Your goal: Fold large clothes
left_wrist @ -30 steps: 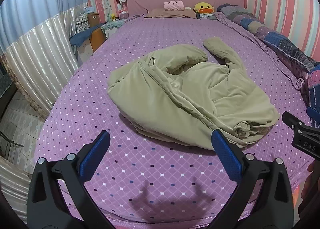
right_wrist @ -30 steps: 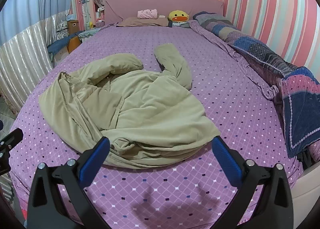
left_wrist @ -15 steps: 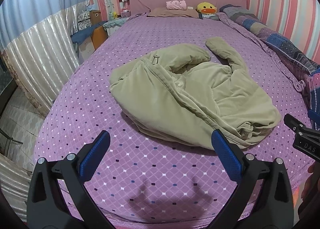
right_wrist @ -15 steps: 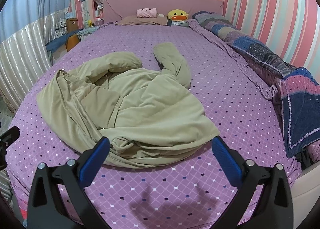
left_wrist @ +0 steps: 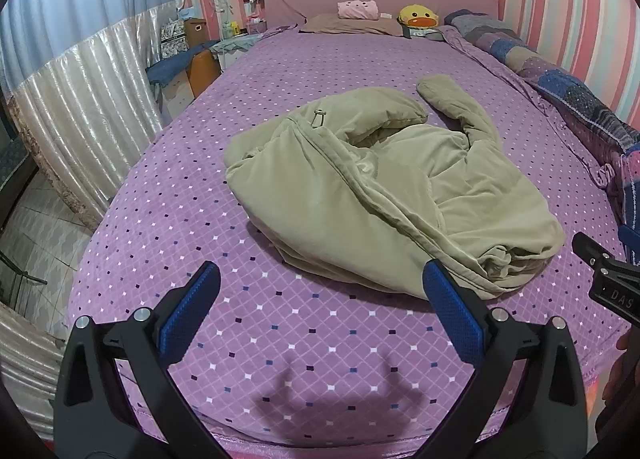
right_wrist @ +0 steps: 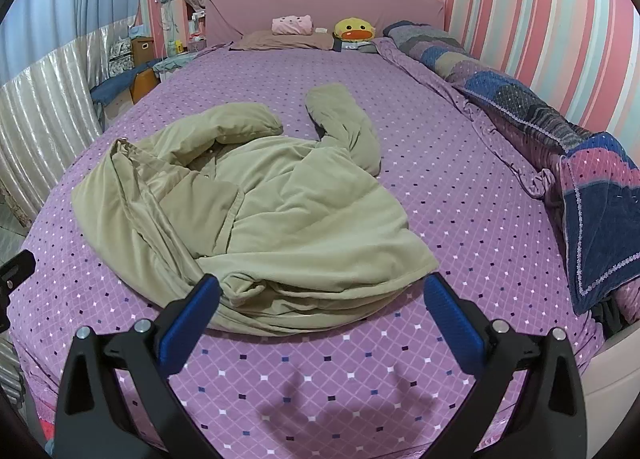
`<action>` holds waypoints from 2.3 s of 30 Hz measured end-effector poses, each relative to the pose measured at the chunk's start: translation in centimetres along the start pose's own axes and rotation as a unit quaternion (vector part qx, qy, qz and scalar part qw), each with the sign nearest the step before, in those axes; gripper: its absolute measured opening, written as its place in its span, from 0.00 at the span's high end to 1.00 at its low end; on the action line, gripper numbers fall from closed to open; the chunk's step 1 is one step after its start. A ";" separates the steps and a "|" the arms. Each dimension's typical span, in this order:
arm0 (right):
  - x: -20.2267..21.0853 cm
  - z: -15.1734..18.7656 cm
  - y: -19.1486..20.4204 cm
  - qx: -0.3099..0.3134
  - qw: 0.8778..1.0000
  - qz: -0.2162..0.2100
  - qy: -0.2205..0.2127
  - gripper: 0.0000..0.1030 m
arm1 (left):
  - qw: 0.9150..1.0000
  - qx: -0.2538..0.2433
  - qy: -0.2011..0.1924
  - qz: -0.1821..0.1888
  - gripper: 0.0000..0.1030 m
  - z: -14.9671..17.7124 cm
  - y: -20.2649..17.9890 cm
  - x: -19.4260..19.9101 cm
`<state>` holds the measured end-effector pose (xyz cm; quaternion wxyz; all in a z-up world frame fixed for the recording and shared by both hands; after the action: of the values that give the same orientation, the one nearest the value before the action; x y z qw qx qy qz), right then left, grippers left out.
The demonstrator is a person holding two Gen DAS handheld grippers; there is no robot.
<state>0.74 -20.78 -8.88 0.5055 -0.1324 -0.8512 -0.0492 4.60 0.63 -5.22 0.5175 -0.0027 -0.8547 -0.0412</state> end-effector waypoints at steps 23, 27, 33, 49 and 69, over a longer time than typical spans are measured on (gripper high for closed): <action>-0.5 0.3 -0.1 -0.004 1.000 0.000 0.001 0.02 | 1.000 -0.001 0.003 -0.002 0.03 -0.1 0.0 -0.1; -0.5 0.3 -0.1 -0.004 1.000 0.000 0.001 0.02 | 1.000 -0.001 0.003 -0.004 0.03 -0.1 0.1 -0.2; -0.7 0.3 0.0 -0.002 1.000 -0.001 0.004 0.01 | 1.000 -0.001 0.005 -0.004 0.03 -0.1 0.1 -0.4; -0.9 0.2 0.2 -0.001 1.000 -0.002 0.007 0.02 | 1.000 0.000 0.007 -0.002 0.03 -0.1 0.2 -0.6; -1.3 -0.1 -0.1 -0.005 1.000 0.000 0.010 0.02 | 1.000 0.010 0.016 0.000 0.03 -0.4 0.5 -1.4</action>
<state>1.41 -21.12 -9.92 0.5129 -0.1344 -0.8461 -0.0547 5.63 1.15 -6.20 0.5308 0.0030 -0.8469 -0.0322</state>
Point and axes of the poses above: each gripper's, at about its wrist camera, not at the fingertips, and x roughly against the way its jaws point, y to its left, z to its underside, the point moved 6 cm from there along -x, roughly the way its jaws point, and after that the axes turned 14 degrees about y, right-handed, at the moved point
